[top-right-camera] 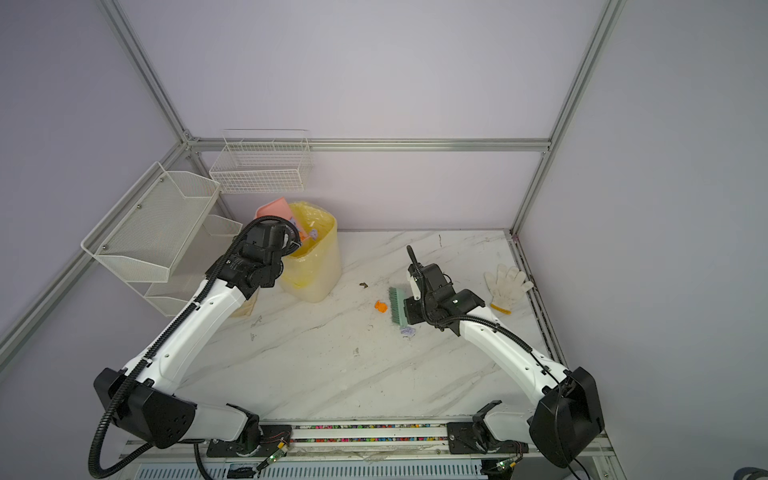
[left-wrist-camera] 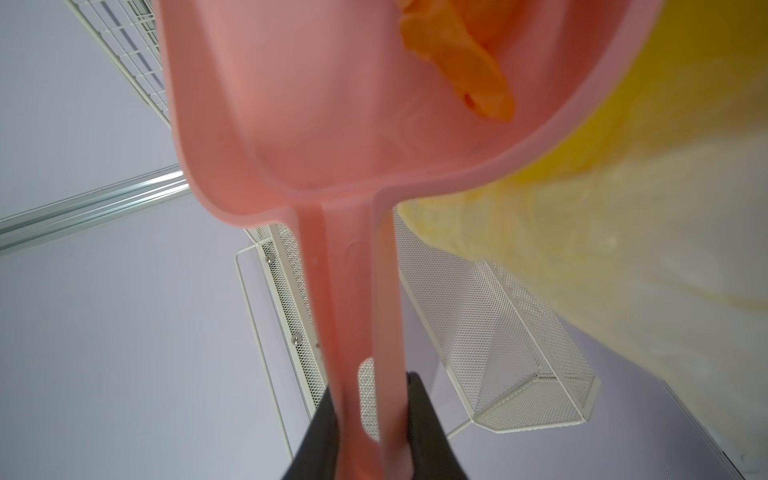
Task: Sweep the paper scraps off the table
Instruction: 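Tip the pink dustpan into the yellow bin with the left gripper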
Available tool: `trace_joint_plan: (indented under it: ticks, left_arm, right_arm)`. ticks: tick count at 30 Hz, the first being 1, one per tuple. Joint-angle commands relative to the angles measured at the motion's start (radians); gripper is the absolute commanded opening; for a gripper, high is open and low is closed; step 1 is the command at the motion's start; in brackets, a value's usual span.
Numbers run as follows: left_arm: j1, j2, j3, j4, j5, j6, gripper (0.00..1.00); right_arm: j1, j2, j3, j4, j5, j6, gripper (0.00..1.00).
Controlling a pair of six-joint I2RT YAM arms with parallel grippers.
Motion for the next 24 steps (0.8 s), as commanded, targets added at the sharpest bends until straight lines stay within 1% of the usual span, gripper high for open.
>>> trace_joint_plan:
  ticks: [1,5,7,10,14,20,22,24]
  left_arm:
    - [0.006,-0.009,0.063,0.026,-0.020,0.052,0.01]
    - [0.002,-0.015,0.068,0.067,-0.028,0.073,0.00]
    - [0.004,-0.032,0.022,0.098,-0.015,0.088,0.00]
    - [0.015,-0.042,-0.048,0.091,-0.010,0.107,0.00]
    - [0.011,-0.033,-0.040,0.126,-0.015,0.110,0.00]
    - [-0.010,-0.028,-0.093,0.080,-0.010,0.088,0.00]
    - [-0.006,-0.034,-0.085,0.081,-0.015,0.091,0.00]
    - [0.017,-0.037,-0.033,0.139,-0.041,0.118,0.00]
  right_arm:
    - [-0.003,0.012,0.032,0.019,0.000,0.003,0.00]
    - [-0.003,0.015,0.042,0.014,-0.002,0.004,0.00]
    - [-0.003,0.011,0.040,0.016,0.000,0.003,0.00]
    - [-0.003,0.011,0.038,0.023,-0.003,-0.003,0.00]
    - [-0.003,0.020,0.041,0.028,-0.012,-0.010,0.00]
    - [-0.003,0.004,0.032,0.028,-0.006,-0.012,0.00]
    - [-0.003,-0.002,0.025,0.028,-0.004,-0.011,0.00]
    - [-0.003,-0.006,0.023,0.026,-0.005,-0.006,0.00]
